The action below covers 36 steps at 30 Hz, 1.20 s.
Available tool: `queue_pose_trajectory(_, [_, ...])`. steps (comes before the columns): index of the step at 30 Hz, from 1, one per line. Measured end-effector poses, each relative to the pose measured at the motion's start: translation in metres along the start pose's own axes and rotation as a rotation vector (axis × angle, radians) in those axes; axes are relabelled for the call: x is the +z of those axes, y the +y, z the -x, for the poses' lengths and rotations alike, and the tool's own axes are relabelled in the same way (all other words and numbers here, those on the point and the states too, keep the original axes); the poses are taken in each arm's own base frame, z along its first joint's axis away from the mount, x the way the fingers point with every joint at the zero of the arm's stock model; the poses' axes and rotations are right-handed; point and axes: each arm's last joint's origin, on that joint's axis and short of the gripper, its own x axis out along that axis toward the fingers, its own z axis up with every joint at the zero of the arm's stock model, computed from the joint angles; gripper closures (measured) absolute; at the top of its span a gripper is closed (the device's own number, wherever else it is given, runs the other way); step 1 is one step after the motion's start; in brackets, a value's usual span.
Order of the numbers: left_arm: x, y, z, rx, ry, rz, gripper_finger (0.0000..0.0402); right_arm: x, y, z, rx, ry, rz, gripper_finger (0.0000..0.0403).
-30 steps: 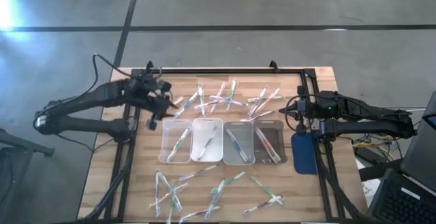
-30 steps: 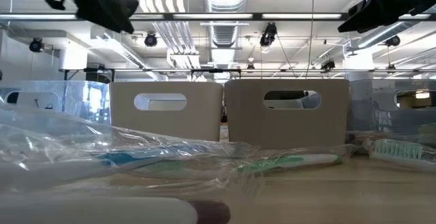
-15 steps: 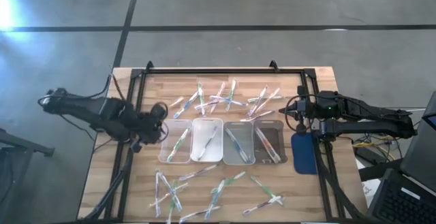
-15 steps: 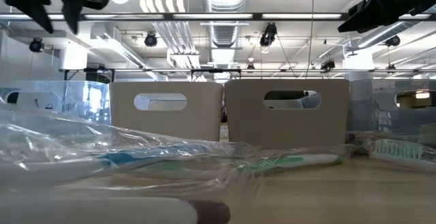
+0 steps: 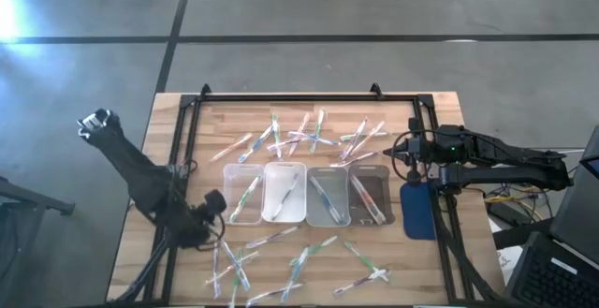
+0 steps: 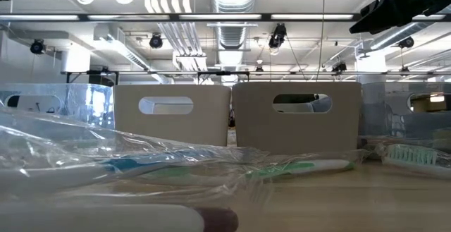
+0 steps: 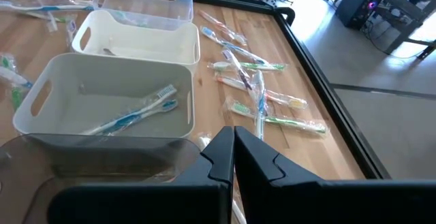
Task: Pick & Place Toothbrushes
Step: Put the purple toothbrush into the white bin
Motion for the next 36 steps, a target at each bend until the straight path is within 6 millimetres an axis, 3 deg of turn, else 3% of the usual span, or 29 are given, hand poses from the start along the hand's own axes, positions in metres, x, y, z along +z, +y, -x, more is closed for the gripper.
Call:
queue_pose_trajectory(11, [0.037,-0.013,-0.054,-0.029,0.048,0.071,0.0284,0.0,0.0,0.0,0.0,0.001,0.0,0.0394])
queue_pose_trajectory(19, [0.045,-0.025,-0.086,-0.122,0.138,0.079,0.0285,0.0,0.0,0.0,0.0,0.0,0.0,0.0394])
queue_pose_trajectory(25, [0.048,-0.035,-0.098,-0.151,0.166,0.064,0.0285,0.0,0.0,0.0,0.0,0.001,0.0,0.0394])
queue_pose_trajectory(36, [0.05,-0.039,-0.101,-0.163,0.15,-0.005,0.0285,0.0,0.0,0.0,0.0,0.0,0.0,0.0394])
